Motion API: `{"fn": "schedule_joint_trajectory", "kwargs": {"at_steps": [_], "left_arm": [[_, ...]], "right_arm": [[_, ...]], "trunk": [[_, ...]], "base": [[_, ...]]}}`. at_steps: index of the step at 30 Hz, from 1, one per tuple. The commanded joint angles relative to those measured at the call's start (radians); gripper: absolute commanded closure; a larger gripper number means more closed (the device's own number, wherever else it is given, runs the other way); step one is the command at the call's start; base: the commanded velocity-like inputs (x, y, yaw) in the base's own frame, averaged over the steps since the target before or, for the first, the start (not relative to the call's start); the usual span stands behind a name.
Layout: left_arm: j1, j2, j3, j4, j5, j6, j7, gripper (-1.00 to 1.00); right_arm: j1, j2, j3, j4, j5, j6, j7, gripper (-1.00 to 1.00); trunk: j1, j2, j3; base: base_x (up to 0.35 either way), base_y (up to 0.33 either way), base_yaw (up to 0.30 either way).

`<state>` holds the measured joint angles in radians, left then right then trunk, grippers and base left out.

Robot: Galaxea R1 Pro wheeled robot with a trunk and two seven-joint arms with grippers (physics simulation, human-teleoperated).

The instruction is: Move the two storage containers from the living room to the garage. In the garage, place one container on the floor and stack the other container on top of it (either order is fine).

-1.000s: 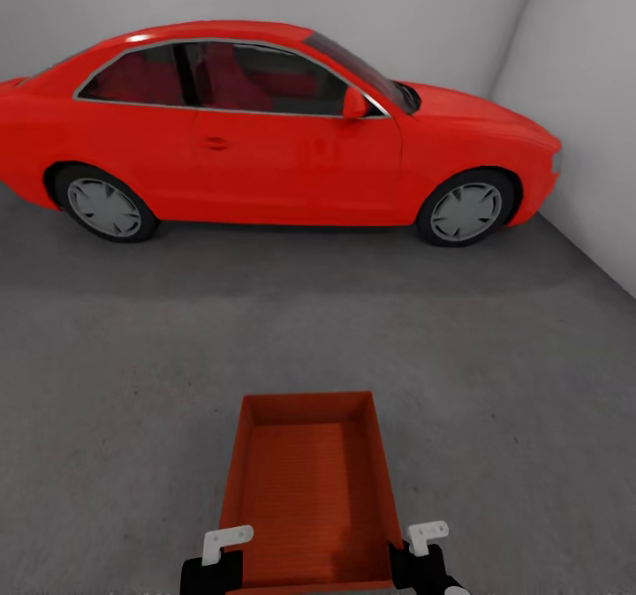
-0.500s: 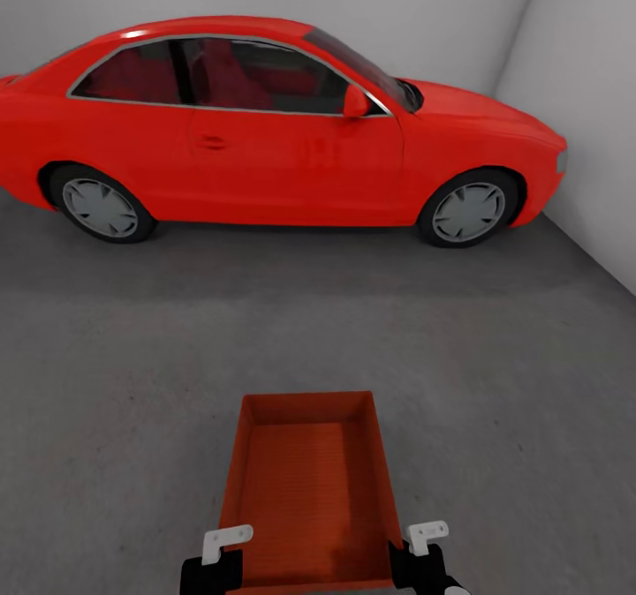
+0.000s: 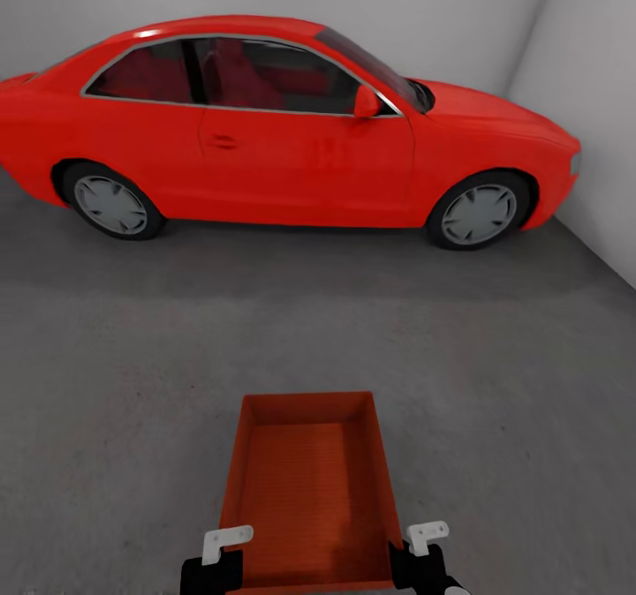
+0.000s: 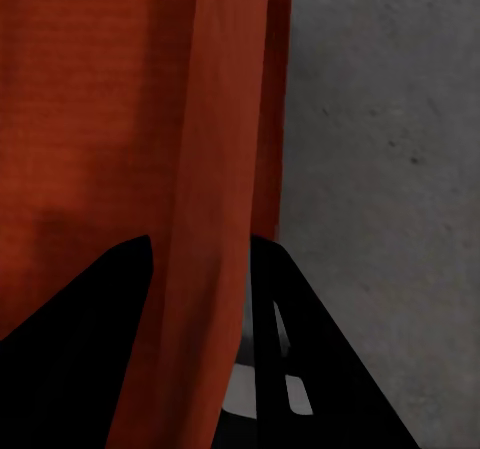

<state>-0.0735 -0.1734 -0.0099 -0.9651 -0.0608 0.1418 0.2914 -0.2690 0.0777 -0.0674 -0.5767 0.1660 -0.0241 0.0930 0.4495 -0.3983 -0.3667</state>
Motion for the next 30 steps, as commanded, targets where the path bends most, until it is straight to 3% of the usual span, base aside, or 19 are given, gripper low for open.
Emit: {"fn": "schedule_joint_trajectory", "kwargs": {"at_steps": [1,30], "left_arm": [[0.0,-0.001,-0.01,0.031,-0.001,0.009,0.011,1.0],[0.0,-0.001,-0.009,0.031,0.0,0.009,0.017,1.0]], "right_arm": [[-0.001,0.017,-0.006,-0.003,0.006,-0.033,0.013,1.0],[-0.001,0.017,-0.008,-0.003,0.004,-0.033,0.013,1.0]], "trunk": [[0.0,-0.002,-0.002],[0.0,-0.002,-0.006]], "base": [[0.0,0.0,0.144],[0.056,0.0,0.009]]}}
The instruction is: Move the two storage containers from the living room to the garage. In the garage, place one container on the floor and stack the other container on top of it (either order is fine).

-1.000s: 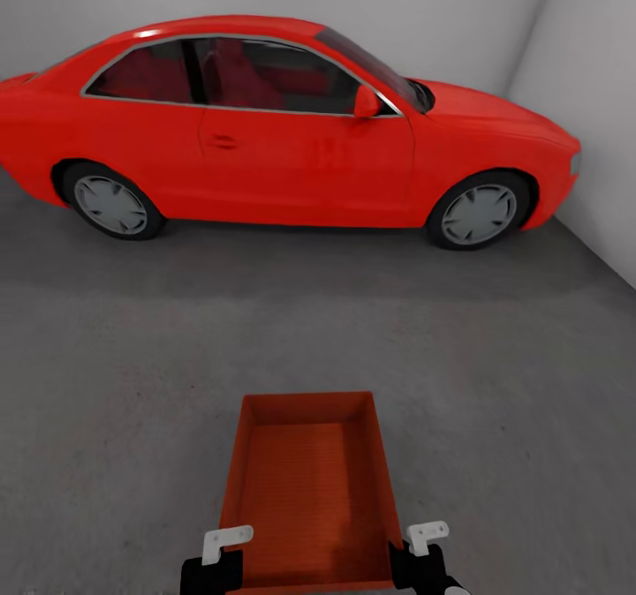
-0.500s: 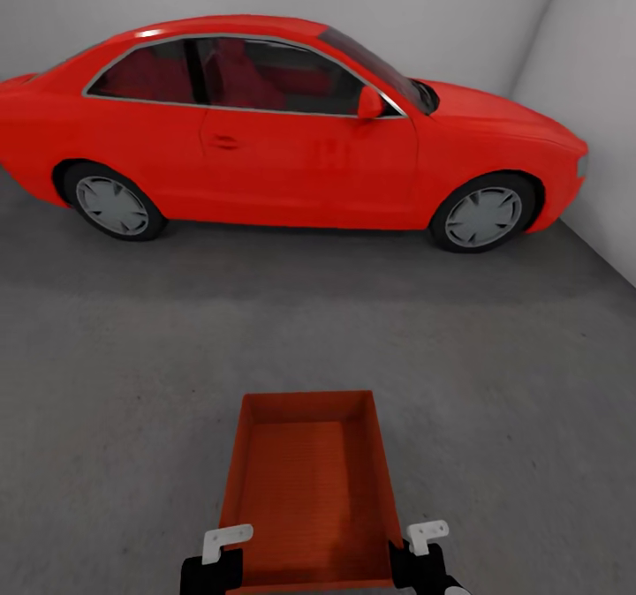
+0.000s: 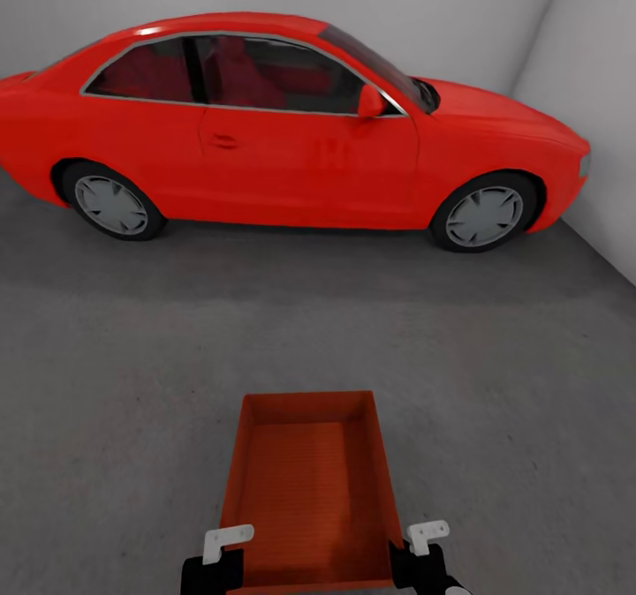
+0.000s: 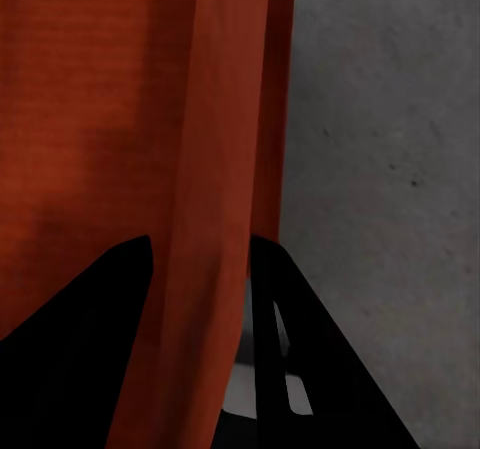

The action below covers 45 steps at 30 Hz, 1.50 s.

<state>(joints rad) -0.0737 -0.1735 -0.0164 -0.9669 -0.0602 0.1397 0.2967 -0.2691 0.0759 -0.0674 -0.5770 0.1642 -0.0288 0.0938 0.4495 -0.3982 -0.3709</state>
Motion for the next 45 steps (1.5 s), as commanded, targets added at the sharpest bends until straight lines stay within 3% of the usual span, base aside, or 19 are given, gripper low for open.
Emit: {"fn": "schedule_joint_trajectory", "kwargs": {"at_steps": [1,15,31,45], "left_arm": [[0.0,-0.001,-0.003,0.033,0.0,0.011,0.012,1.0],[0.0,-0.001,-0.004,0.033,0.0,0.011,0.007,1.0],[0.0,-0.001,-0.004,0.033,0.0,0.011,0.005,1.0],[0.0,-0.001,-0.004,0.033,0.0,0.011,0.004,1.0]], "right_arm": [[-0.001,0.019,-0.008,-0.003,0.006,-0.028,0.012,1.0],[-0.001,0.019,-0.008,-0.003,0.006,-0.028,0.012,1.0],[-0.001,0.019,-0.008,-0.003,0.006,-0.028,0.012,1.0],[-0.001,0.019,-0.008,-0.003,0.006,-0.028,0.012,1.0]], "trunk": [[0.0,-0.002,-0.003],[0.0,-0.002,-0.024],[0.0,-0.002,-0.026],[0.054,-0.1,-0.069]], "base": [[0.0,0.0,0.0],[0.0,0.0,0.0],[0.0,0.0,0.0],[0.0,0.0,0.0]]}}
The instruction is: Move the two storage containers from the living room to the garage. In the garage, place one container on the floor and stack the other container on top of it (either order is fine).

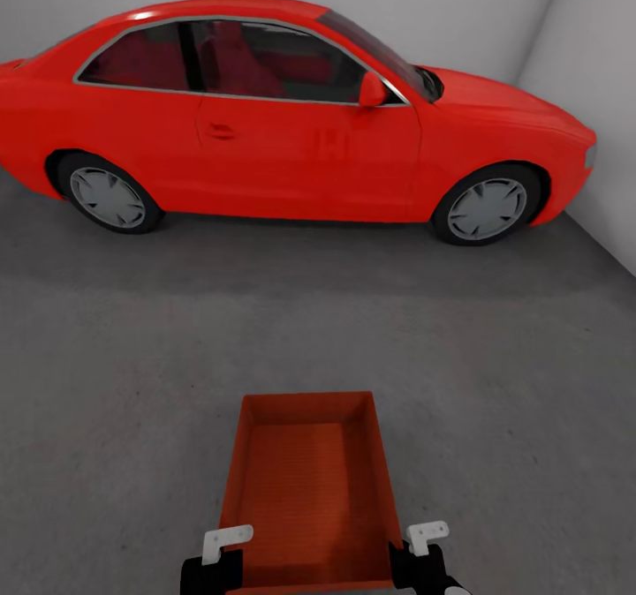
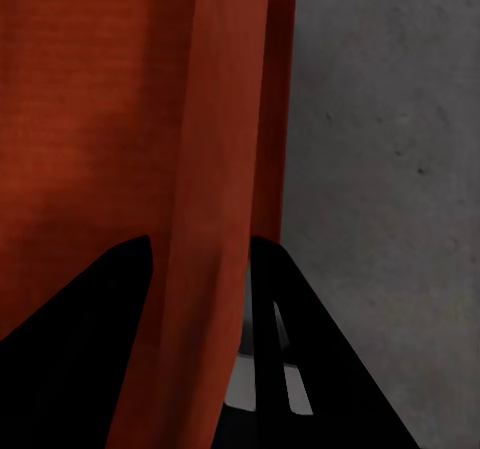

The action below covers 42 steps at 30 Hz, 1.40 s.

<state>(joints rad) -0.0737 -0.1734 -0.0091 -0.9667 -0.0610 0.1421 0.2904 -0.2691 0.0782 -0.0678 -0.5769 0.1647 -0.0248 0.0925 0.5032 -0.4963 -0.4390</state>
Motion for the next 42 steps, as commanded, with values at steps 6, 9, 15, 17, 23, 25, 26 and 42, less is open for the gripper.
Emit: {"fn": "schedule_joint_trajectory", "kwargs": {"at_steps": [6,9,15,17,23,25,26,42], "left_arm": [[0.0,-0.001,-0.011,0.033,0.001,0.008,0.01,1.0],[0.0,-0.001,-0.011,0.033,0.001,0.008,0.01,1.0],[0.0,-0.001,-0.011,0.033,0.001,0.008,0.01,1.0],[0.0,-0.001,-0.011,0.033,0.001,0.008,0.01,1.0],[0.0,-0.001,-0.011,0.033,0.001,0.008,0.011,1.0],[0.0,-0.001,-0.011,0.033,0.001,0.008,0.011,1.0],[0.0,-0.001,-0.011,0.033,0.001,0.008,0.011,1.0],[0.0,-0.001,-0.011,0.033,0.001,0.008,0.012,1.0]], "right_arm": [[-0.001,0.017,-0.007,-0.003,0.006,-0.032,0.013,1.0],[-0.001,0.017,-0.007,-0.003,0.006,-0.033,0.013,1.0],[-0.001,0.017,-0.007,-0.003,0.006,-0.033,0.013,1.0],[-0.001,0.017,-0.007,-0.003,0.006,-0.033,0.013,1.0],[-0.001,0.017,-0.007,-0.003,0.006,-0.033,0.013,1.0],[-0.001,0.017,-0.007,-0.003,0.006,-0.033,0.013,1.0],[0.0,0.017,-0.007,-0.003,0.006,-0.033,0.013,1.0],[-0.001,0.017,-0.007,-0.003,0.006,-0.033,0.013,1.0]], "trunk": [[0.023,-0.044,-0.02],[0.035,-0.065,-0.03],[0.058,-0.107,-0.048],[0.066,-0.121,-0.055],[0.089,-0.163,-0.073],[0.096,-0.177,-0.08],[0.1,-0.184,-0.083],[0.161,-0.296,-0.133]], "base": [[0.0,0.0,0.0],[0.0,0.0,0.0],[0.0,0.0,0.0],[0.0,0.0,0.0],[0.0,0.0,0.0],[0.0,0.0,0.0],[0.0,0.0,0.0],[0.0,0.0,0.0]]}}
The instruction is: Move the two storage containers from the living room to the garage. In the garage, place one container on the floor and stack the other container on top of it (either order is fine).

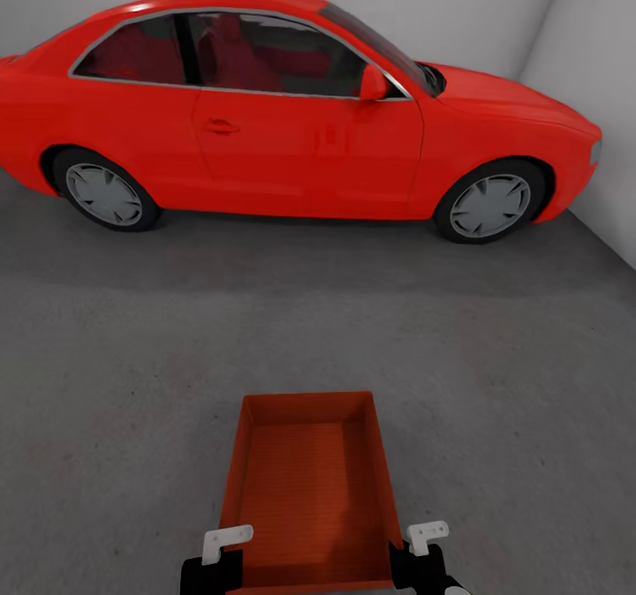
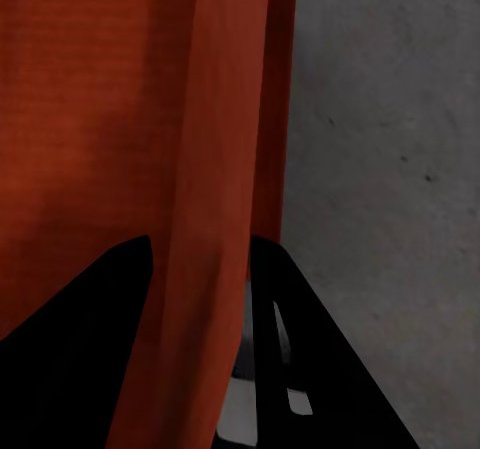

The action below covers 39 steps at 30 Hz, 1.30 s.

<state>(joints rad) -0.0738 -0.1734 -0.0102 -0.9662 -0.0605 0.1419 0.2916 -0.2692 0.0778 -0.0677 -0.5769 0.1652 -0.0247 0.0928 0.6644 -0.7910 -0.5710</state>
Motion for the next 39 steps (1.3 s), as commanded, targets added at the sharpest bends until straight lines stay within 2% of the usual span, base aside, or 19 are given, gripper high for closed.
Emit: {"fn": "schedule_joint_trajectory", "kwargs": {"at_steps": [1,39], "left_arm": [[0.0,-0.001,-0.01,0.032,0.001,0.008,0.011,1.0],[0.0,-0.001,-0.01,0.032,0.001,0.008,0.012,1.0]], "right_arm": [[-0.001,0.017,-0.007,-0.003,0.006,-0.034,0.013,1.0],[-0.001,0.017,-0.007,-0.003,0.005,-0.034,0.013,1.0]], "trunk": [[0.004,-0.008,-0.004],[0.15,-0.274,-0.123]], "base": [[0.0,0.0,0.0],[0.0,0.0,0.0]]}}
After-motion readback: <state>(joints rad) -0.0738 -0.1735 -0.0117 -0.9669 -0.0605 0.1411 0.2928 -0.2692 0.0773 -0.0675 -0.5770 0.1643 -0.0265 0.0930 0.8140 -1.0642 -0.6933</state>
